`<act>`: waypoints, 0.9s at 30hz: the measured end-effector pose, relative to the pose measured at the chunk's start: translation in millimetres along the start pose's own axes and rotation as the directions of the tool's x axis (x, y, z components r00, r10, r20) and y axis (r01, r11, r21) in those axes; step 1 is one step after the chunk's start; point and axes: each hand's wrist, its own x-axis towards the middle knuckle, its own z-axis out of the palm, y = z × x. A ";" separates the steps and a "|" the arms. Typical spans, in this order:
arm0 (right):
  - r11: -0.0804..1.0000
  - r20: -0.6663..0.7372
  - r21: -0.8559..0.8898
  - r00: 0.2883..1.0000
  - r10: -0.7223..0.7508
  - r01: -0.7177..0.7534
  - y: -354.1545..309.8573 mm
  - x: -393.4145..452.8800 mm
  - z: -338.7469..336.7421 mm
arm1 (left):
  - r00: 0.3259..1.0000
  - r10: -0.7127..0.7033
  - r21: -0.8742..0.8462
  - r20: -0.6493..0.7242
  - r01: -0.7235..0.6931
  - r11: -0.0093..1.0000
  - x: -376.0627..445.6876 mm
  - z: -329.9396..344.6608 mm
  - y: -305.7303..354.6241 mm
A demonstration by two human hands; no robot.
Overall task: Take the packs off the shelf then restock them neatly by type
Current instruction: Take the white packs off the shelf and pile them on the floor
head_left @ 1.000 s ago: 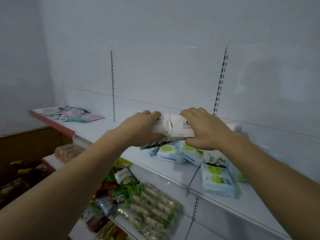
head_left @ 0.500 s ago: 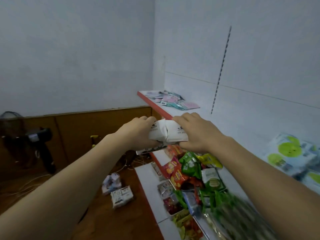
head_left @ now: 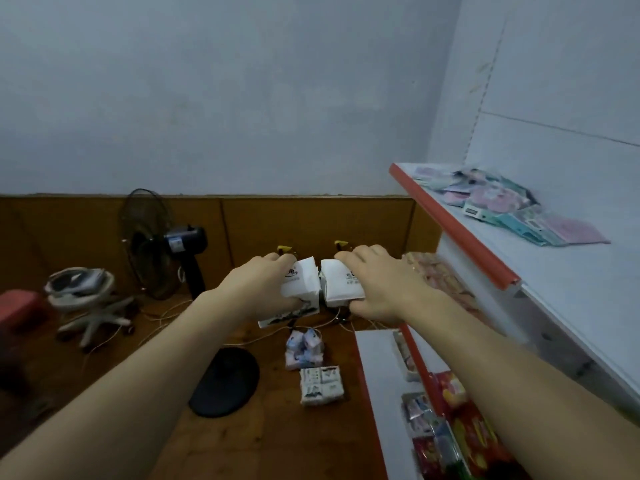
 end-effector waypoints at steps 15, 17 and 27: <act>0.991 0.251 0.097 0.966 0.068 -0.095 2.7 258.9 197.6 | 0.984 -0.034 -0.033 0.173 0.040 0.999 195.5 154.7 -207.0; 0.986 0.295 0.120 0.953 0.073 -0.113 9.1 281.1 236.3 | 0.976 -0.027 -0.042 0.217 0.037 0.998 216.1 189.7 -222.4; 0.971 0.442 0.223 0.897 -0.018 -0.090 54.4 372.8 456.4 | 0.928 -0.046 -0.040 0.371 0.066 0.997 309.6 394.4 -270.7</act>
